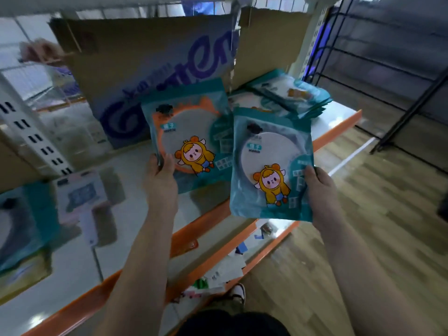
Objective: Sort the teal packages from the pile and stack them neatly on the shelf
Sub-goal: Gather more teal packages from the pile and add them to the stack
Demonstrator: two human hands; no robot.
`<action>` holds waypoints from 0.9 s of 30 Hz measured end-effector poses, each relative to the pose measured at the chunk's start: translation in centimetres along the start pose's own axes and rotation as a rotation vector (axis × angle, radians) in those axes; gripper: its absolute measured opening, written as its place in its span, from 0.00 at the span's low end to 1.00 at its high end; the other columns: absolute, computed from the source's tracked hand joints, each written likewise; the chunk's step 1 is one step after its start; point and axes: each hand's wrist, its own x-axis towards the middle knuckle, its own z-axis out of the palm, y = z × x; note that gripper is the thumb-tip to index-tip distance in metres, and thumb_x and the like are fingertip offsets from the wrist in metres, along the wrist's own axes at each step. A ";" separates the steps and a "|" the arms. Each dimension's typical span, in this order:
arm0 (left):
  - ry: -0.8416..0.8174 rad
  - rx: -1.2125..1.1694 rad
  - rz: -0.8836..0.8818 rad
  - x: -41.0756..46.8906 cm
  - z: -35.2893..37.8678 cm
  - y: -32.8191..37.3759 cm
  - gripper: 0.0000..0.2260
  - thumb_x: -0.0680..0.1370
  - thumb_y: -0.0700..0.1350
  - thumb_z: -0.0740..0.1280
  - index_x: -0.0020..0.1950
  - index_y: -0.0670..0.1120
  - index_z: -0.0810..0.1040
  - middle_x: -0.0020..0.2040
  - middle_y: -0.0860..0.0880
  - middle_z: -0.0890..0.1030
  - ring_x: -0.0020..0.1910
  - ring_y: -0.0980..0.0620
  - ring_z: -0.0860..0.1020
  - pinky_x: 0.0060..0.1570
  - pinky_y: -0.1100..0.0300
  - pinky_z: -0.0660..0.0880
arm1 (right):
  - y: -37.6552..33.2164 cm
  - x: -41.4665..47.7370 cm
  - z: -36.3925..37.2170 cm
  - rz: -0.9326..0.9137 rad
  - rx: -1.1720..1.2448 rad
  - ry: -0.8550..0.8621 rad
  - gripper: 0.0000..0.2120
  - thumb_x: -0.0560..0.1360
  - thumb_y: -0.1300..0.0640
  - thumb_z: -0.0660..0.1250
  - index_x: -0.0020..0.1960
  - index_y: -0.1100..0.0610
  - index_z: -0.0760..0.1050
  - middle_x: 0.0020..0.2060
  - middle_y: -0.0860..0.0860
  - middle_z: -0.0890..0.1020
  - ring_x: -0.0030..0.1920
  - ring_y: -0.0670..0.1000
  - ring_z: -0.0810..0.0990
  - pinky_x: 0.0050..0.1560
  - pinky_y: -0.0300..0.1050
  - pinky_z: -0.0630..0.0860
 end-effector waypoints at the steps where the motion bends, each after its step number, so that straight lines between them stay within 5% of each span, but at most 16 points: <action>1: -0.008 -0.021 -0.015 0.7 1.4 -0.2 0.04 0.82 0.41 0.61 0.48 0.43 0.74 0.40 0.48 0.75 0.38 0.56 0.74 0.40 0.65 0.71 | -0.4 1.4 -0.2 -0.007 -0.004 0.005 0.13 0.82 0.46 0.58 0.48 0.52 0.77 0.36 0.46 0.84 0.36 0.47 0.84 0.34 0.43 0.79; 8: 0.015 0.055 -0.080 4.9 9.7 -2.1 0.10 0.81 0.46 0.63 0.41 0.45 0.73 0.36 0.50 0.72 0.36 0.55 0.70 0.39 0.60 0.65 | -2.1 10.2 -0.9 -0.043 0.044 0.084 0.13 0.82 0.49 0.58 0.42 0.52 0.74 0.30 0.45 0.76 0.27 0.41 0.75 0.27 0.36 0.73; 11: 0.032 0.162 -0.122 6.0 12.0 -2.7 0.11 0.81 0.49 0.63 0.39 0.49 0.71 0.33 0.52 0.70 0.34 0.54 0.69 0.37 0.57 0.63 | -2.1 13.0 -1.7 -0.023 0.067 0.074 0.13 0.82 0.48 0.58 0.44 0.51 0.75 0.31 0.45 0.79 0.32 0.45 0.78 0.33 0.42 0.76; 16: 0.069 0.239 -0.147 7.2 15.2 -2.5 0.10 0.81 0.51 0.63 0.52 0.46 0.77 0.49 0.44 0.80 0.48 0.47 0.78 0.47 0.52 0.71 | -3.1 17.7 -2.9 0.001 0.085 0.027 0.13 0.82 0.48 0.57 0.46 0.52 0.75 0.40 0.52 0.78 0.43 0.55 0.78 0.44 0.52 0.79; 19: 0.116 0.232 -0.167 7.1 17.3 -2.2 0.09 0.81 0.50 0.63 0.52 0.46 0.77 0.54 0.42 0.80 0.52 0.45 0.78 0.53 0.47 0.74 | -4.2 20.5 -3.6 -0.007 0.083 -0.022 0.13 0.82 0.47 0.56 0.45 0.52 0.74 0.39 0.51 0.78 0.40 0.51 0.80 0.38 0.47 0.79; 24: 0.225 0.395 -0.135 6.2 19.6 -2.1 0.14 0.81 0.52 0.63 0.54 0.42 0.78 0.45 0.48 0.79 0.43 0.52 0.77 0.38 0.61 0.70 | -6.2 24.6 -4.7 -0.004 0.085 -0.154 0.13 0.83 0.48 0.56 0.47 0.52 0.75 0.43 0.53 0.80 0.47 0.56 0.81 0.48 0.55 0.80; 27: 0.263 0.587 -0.032 5.3 20.3 -2.5 0.15 0.79 0.55 0.64 0.50 0.43 0.77 0.37 0.52 0.75 0.35 0.59 0.73 0.30 0.67 0.64 | -6.7 26.5 -5.4 -0.009 0.056 -0.247 0.17 0.83 0.47 0.56 0.57 0.59 0.75 0.52 0.60 0.81 0.52 0.60 0.82 0.52 0.59 0.80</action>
